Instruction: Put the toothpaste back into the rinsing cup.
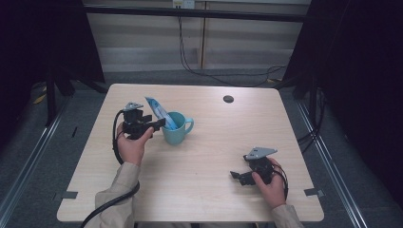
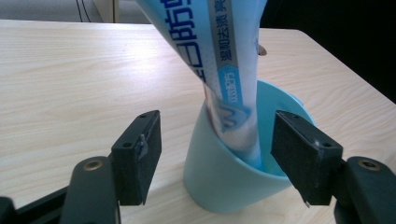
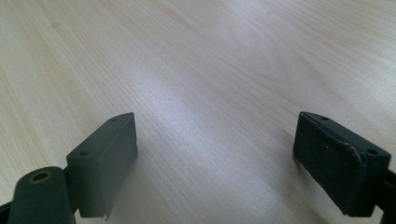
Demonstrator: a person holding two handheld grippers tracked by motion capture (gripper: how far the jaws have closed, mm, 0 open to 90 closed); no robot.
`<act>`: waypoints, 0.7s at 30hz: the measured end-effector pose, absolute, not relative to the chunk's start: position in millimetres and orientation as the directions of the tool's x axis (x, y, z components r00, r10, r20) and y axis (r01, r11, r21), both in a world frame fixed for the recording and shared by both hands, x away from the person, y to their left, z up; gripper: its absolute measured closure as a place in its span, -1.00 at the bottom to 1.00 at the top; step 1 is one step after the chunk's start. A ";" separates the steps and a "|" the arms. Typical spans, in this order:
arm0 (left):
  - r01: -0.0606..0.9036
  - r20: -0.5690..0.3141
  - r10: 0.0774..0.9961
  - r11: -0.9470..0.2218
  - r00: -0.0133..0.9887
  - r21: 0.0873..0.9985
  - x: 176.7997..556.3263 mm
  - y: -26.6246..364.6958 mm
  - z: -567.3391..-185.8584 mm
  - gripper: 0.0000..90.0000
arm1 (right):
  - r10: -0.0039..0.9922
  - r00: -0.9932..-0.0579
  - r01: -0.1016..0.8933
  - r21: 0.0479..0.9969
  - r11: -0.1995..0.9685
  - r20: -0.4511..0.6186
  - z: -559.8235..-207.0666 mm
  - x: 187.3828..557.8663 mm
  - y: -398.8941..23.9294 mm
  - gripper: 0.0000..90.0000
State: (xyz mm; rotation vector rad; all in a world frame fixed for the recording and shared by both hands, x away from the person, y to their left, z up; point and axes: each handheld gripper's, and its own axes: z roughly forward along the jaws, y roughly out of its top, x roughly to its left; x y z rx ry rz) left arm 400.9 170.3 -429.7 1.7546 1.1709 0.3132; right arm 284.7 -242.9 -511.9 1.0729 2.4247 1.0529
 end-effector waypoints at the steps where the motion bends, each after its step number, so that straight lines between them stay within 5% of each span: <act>1: 0.570 -0.281 0.814 -0.074 0.509 0.819 400.4 171.7 -429.7 -0.27 | 0.732 -0.681 0.521 0.722 0.455 0.030 -512.0 284.7 -242.8 -0.71; 21: 0.587 -0.303 0.779 -0.101 0.549 0.803 388.8 186.5 -440.2 -0.30 | 0.732 -0.681 0.521 0.722 0.456 0.030 -512.0 284.7 -242.8 -0.71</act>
